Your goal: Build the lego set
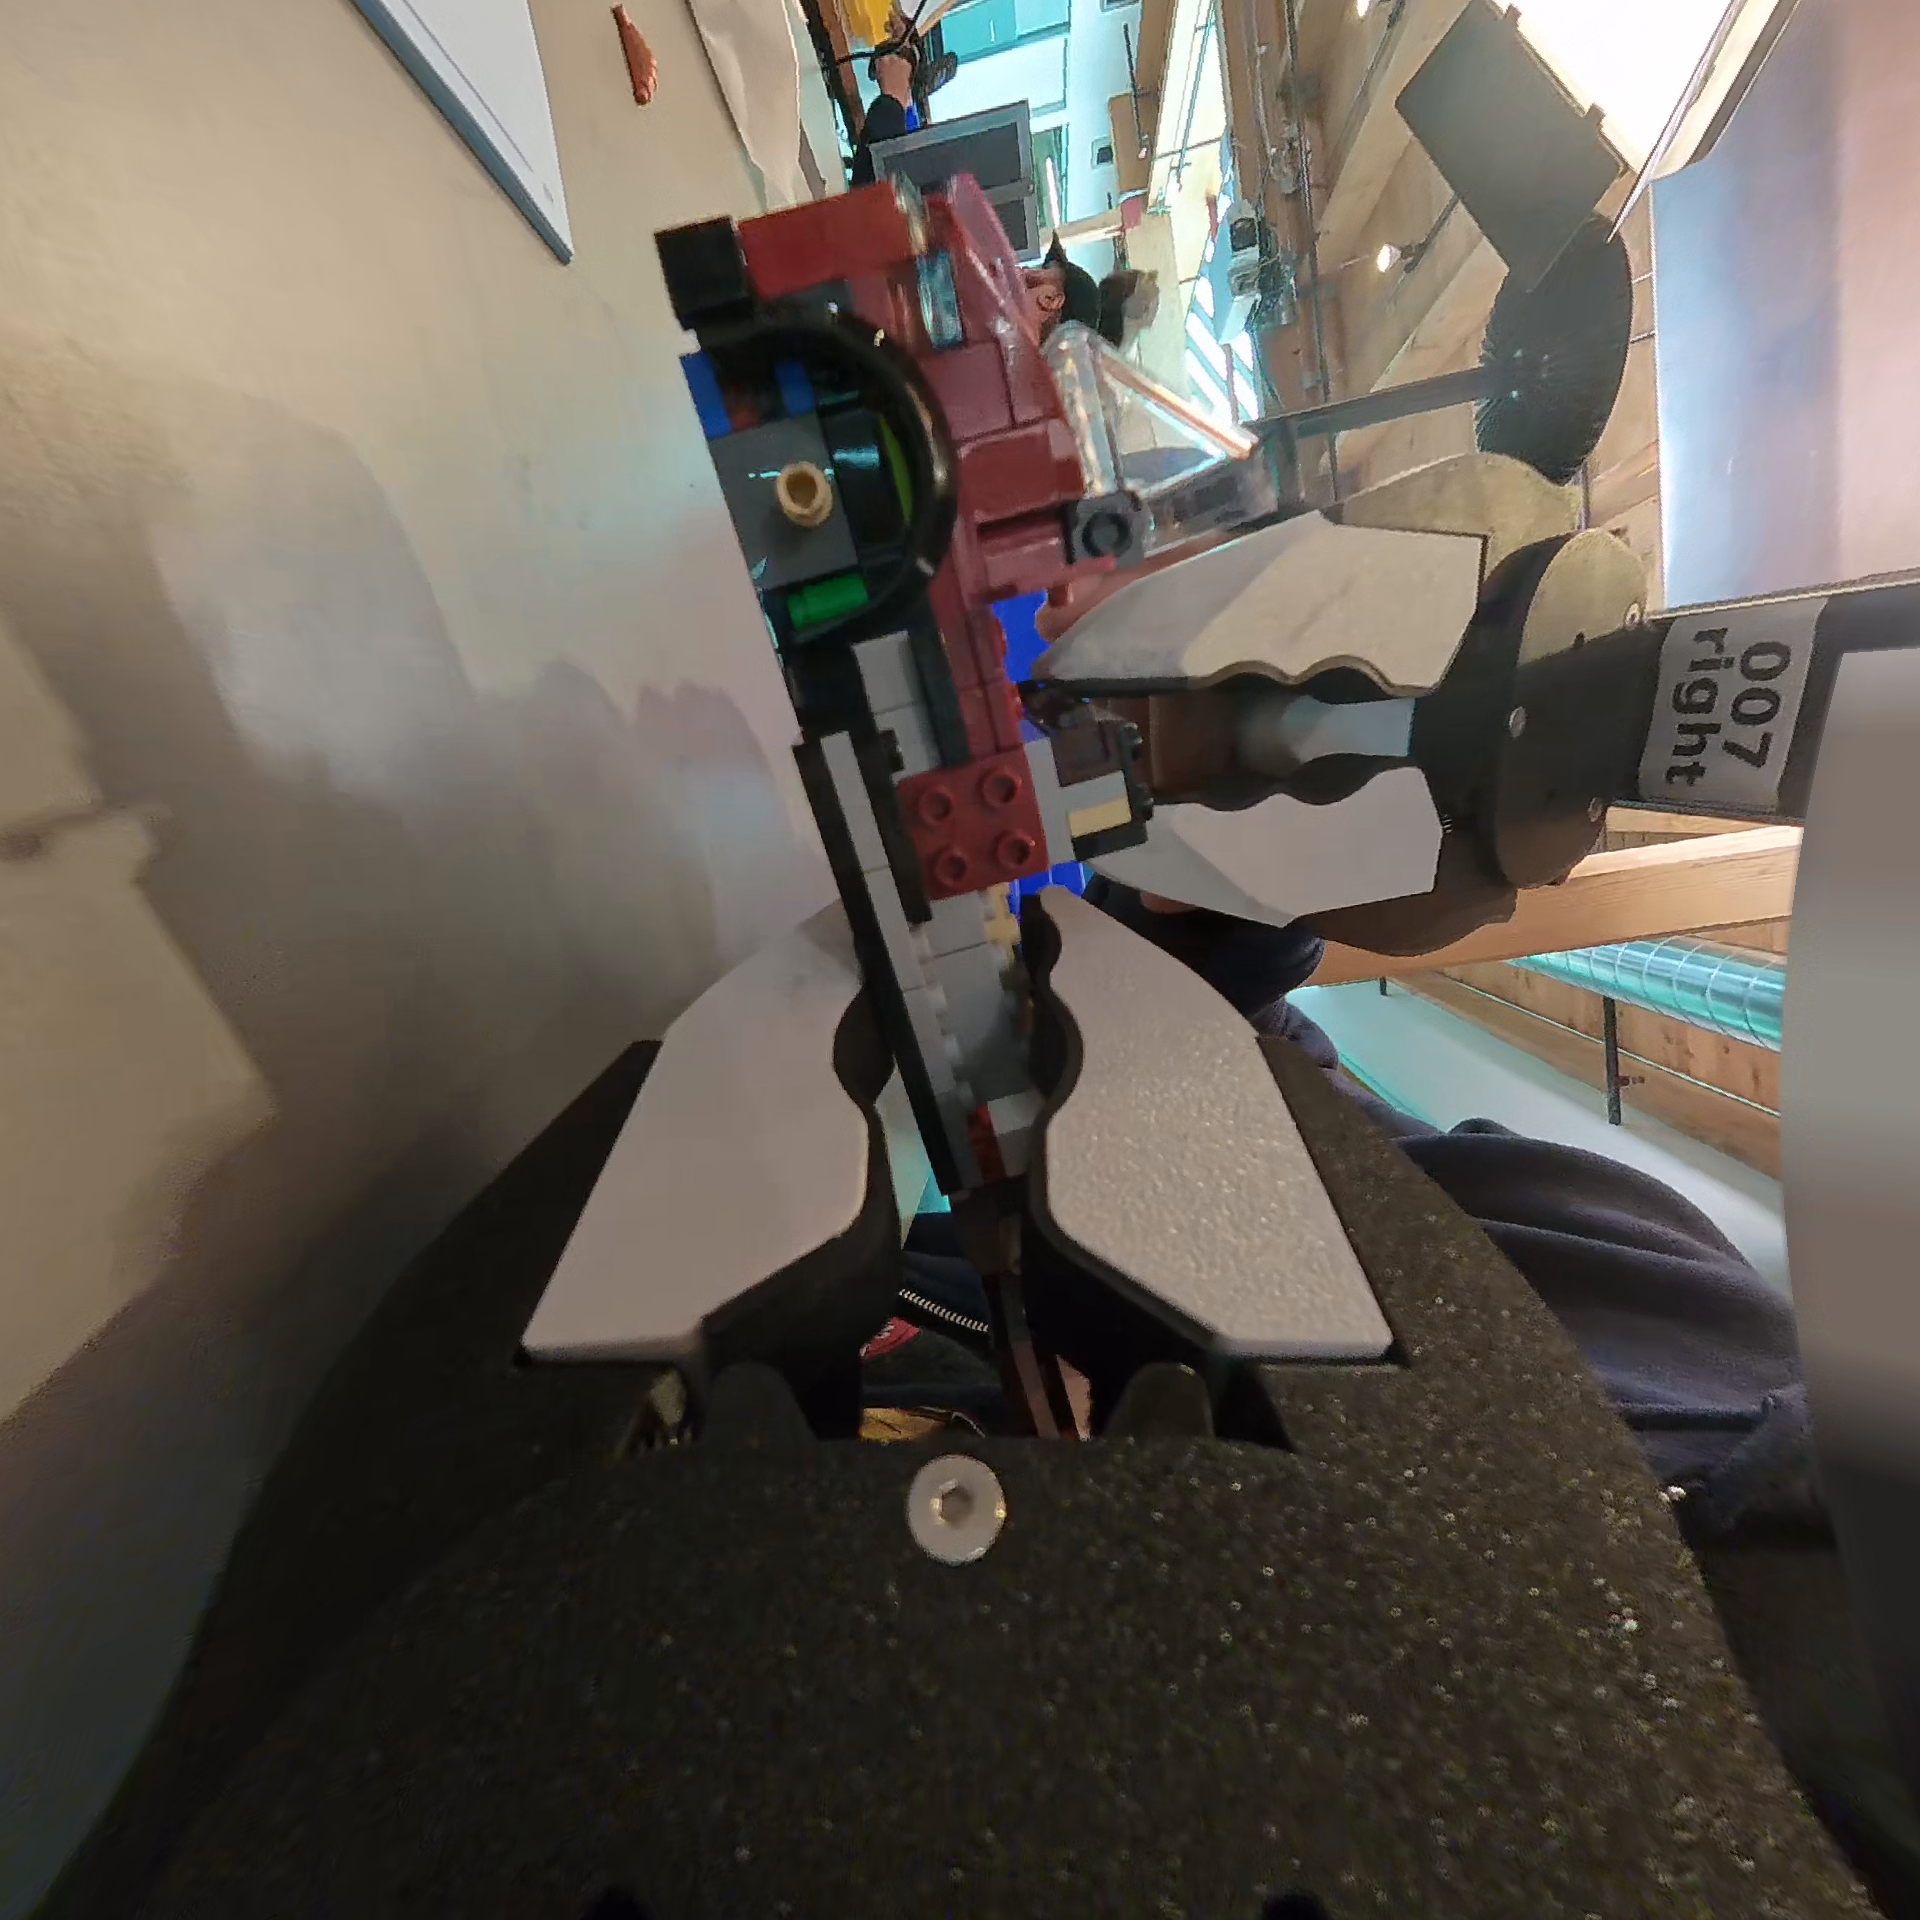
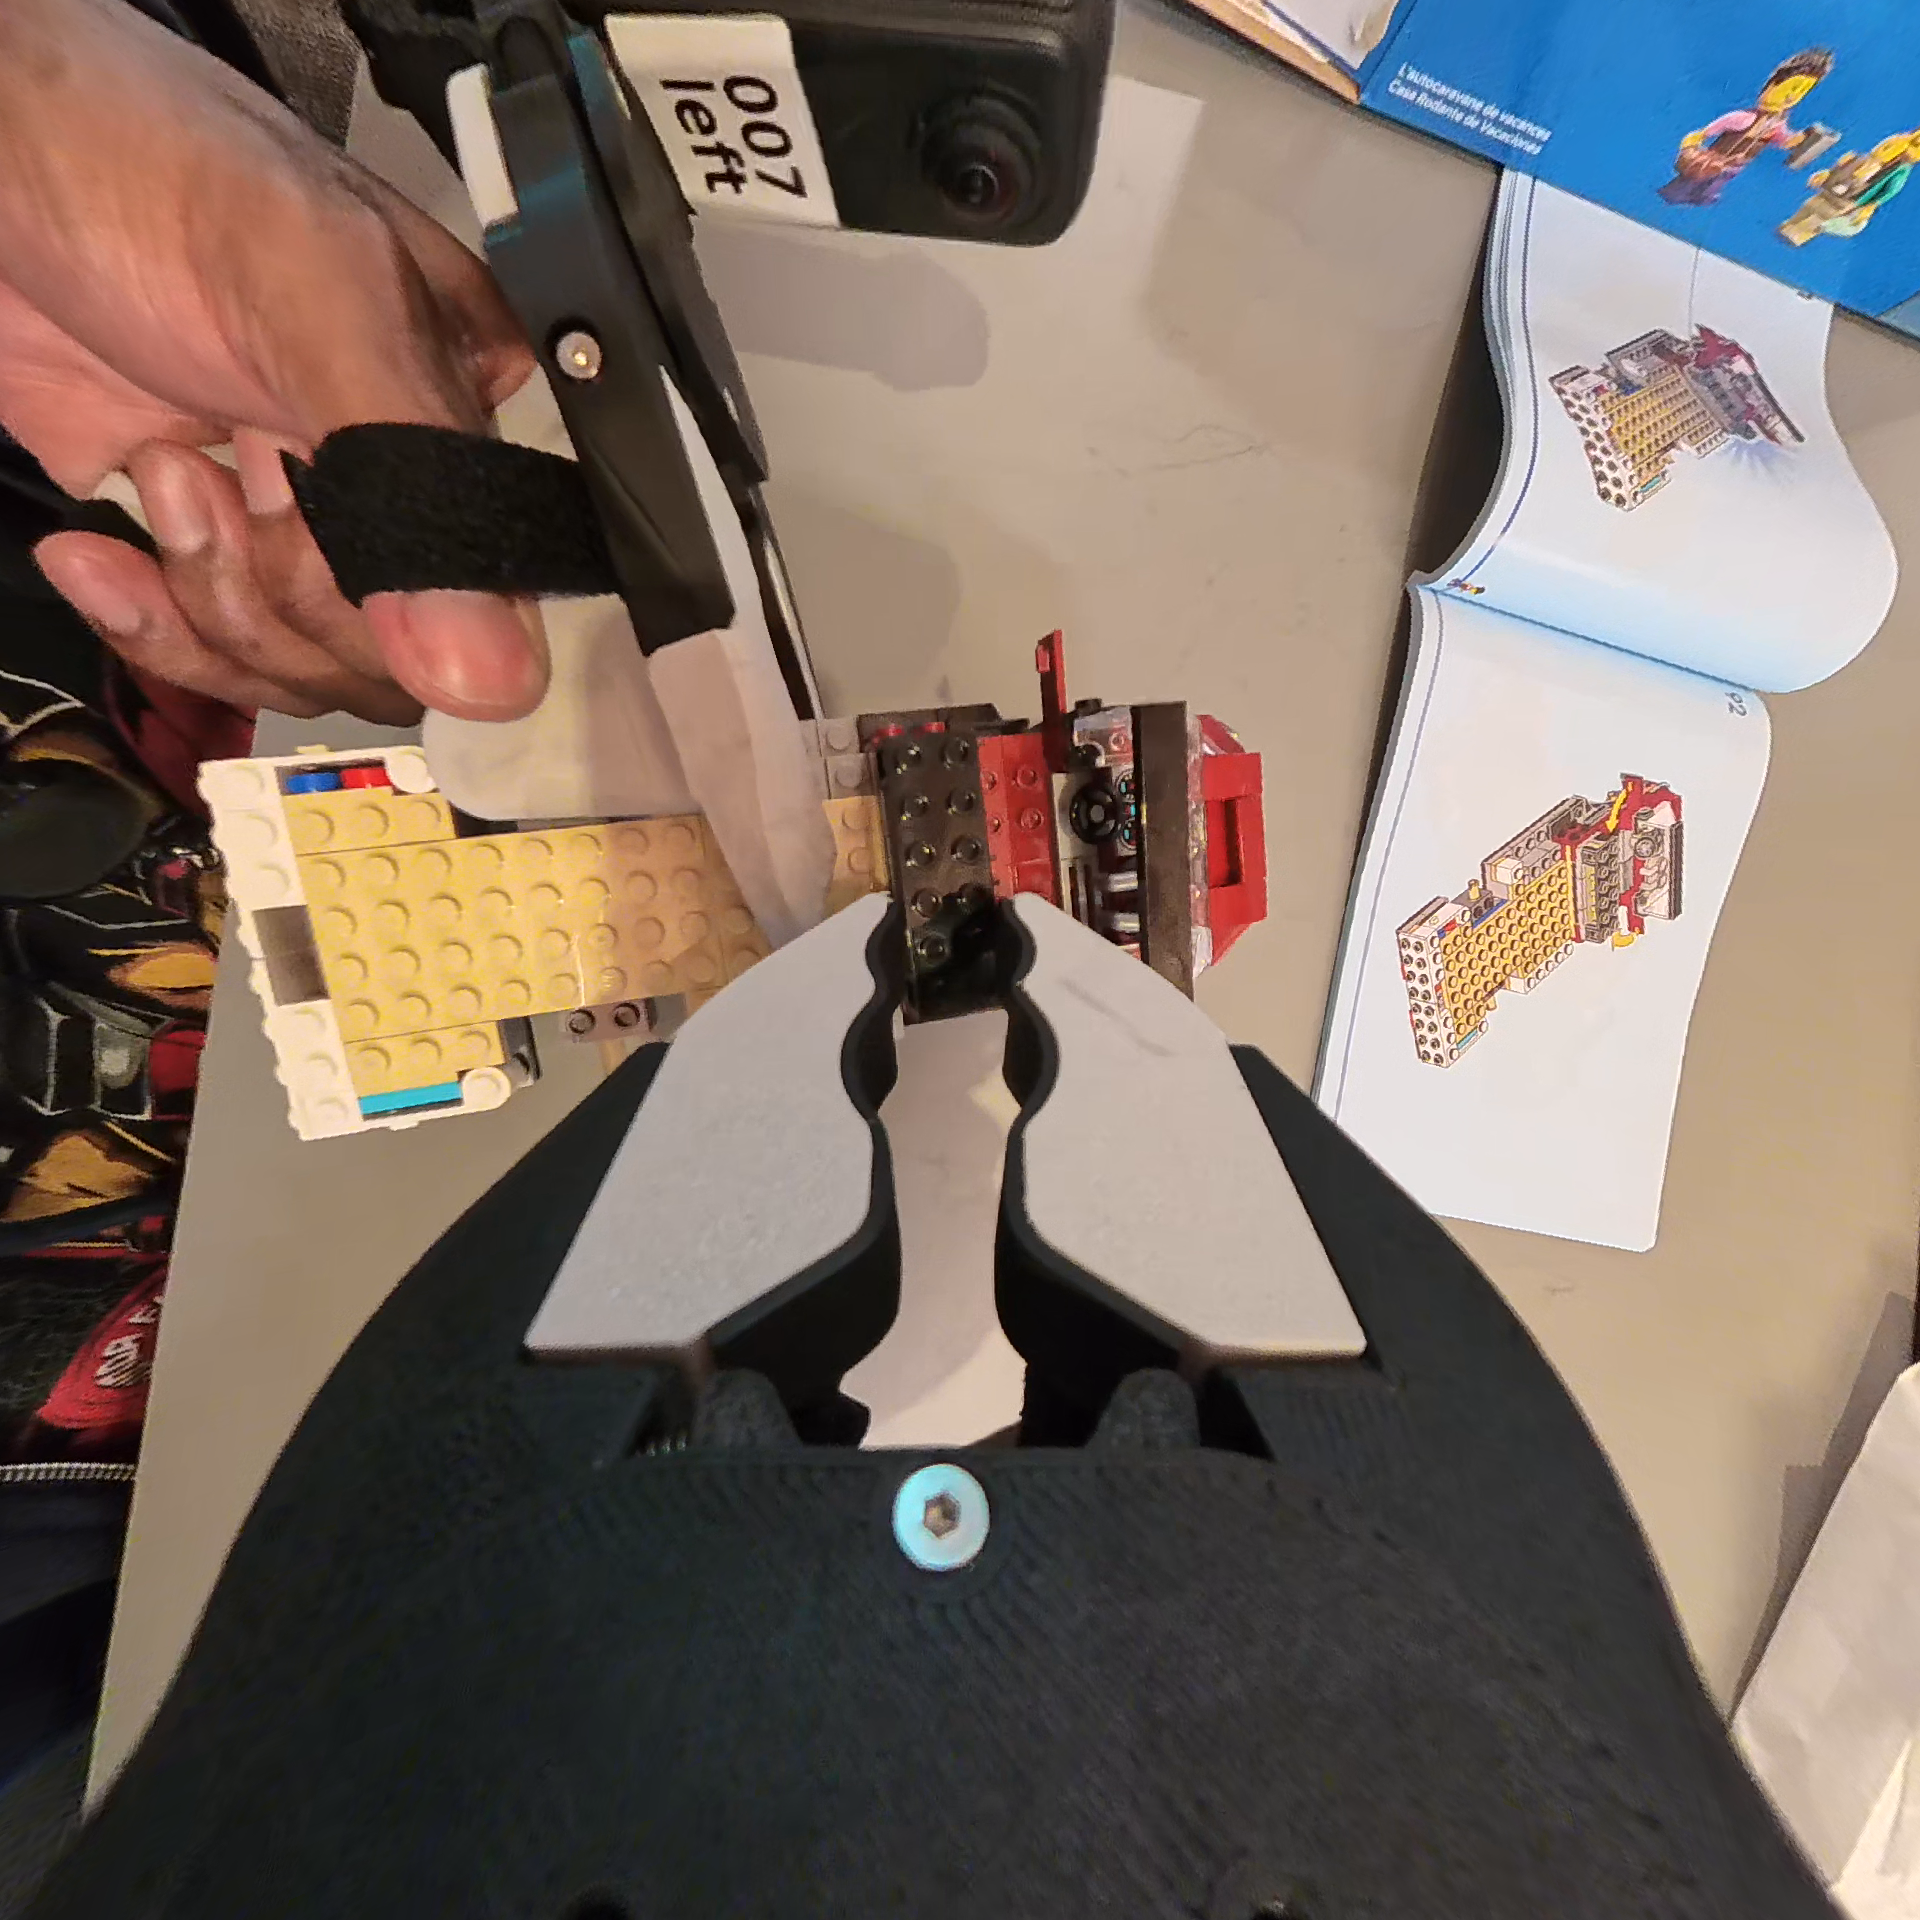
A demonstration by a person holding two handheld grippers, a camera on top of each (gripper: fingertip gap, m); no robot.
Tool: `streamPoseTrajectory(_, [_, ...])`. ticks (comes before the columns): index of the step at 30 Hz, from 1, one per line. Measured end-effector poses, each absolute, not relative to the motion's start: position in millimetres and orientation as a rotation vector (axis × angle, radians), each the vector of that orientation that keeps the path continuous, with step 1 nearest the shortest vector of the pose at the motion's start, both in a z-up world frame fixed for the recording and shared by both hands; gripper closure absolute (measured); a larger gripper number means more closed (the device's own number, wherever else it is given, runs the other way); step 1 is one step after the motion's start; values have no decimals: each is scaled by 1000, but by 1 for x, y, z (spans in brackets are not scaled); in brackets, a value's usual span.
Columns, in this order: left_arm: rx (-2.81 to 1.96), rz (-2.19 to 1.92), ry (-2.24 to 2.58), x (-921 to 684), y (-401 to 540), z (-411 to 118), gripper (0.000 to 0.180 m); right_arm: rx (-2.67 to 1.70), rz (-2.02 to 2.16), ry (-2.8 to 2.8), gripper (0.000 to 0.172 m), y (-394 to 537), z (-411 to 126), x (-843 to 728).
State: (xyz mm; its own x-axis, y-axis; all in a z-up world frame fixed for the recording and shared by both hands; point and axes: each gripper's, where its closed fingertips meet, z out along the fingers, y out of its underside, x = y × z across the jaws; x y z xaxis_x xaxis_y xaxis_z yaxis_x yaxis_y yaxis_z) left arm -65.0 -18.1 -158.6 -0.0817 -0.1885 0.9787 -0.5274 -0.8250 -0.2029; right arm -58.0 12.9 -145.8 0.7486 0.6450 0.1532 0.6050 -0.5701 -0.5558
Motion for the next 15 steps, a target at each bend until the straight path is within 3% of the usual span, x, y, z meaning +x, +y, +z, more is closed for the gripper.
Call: streamPoseTrajectory(15, [1960, 1988, -809, -66, -19, -162, 157, -2357, 74, -907, 155, 13, -150, -59])
